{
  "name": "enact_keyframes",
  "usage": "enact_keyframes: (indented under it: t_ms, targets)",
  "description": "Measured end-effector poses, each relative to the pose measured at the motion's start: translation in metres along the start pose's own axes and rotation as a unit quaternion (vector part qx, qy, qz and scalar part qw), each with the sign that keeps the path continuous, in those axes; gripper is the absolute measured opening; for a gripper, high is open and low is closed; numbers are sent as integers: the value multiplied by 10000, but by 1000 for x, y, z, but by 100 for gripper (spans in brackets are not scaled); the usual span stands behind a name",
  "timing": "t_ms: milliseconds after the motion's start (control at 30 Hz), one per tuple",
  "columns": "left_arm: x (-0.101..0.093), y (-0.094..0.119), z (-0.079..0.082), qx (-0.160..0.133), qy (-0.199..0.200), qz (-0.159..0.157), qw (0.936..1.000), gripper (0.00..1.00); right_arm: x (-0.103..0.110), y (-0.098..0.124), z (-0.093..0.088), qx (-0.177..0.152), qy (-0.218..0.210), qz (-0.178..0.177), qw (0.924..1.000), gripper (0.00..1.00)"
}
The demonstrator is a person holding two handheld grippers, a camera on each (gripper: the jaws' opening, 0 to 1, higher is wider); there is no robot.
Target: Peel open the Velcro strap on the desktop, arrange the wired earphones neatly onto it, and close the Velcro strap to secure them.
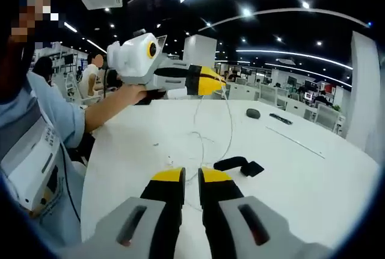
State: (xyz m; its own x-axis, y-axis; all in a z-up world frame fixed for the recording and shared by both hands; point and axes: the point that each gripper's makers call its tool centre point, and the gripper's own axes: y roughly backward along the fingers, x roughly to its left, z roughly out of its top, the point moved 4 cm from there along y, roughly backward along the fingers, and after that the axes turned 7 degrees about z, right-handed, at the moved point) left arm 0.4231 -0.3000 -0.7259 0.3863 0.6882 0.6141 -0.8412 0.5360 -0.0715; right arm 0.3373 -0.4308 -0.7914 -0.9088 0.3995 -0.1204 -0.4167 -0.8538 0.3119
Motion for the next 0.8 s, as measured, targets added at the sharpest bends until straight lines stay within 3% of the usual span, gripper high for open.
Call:
enact_keyframes:
  t_ms: [67, 267, 367, 467, 800]
  targets:
    - [-8, 0, -8, 105, 27, -142, 9998, 5, -1, -4, 2, -32, 28, -10, 10000, 11]
    - [-23, -1, -24, 259, -286, -177, 9991, 5, 7, -30, 12, -106, 195, 356, 9991, 11]
    - [-23, 2, -23, 199, -484, -63, 9986, 5, 2, -43, 0, 305, 290, 333, 9986, 11]
    - [-19, 7, -22, 136, -622, 106, 9979, 5, -4, -50, -17, 696, 26, 333, 9970, 11]
    - [3, 27, -12, -16, -981, 748, 9924, 5, -8, -39, -41, 1148, -359, 282, 9923, 11]
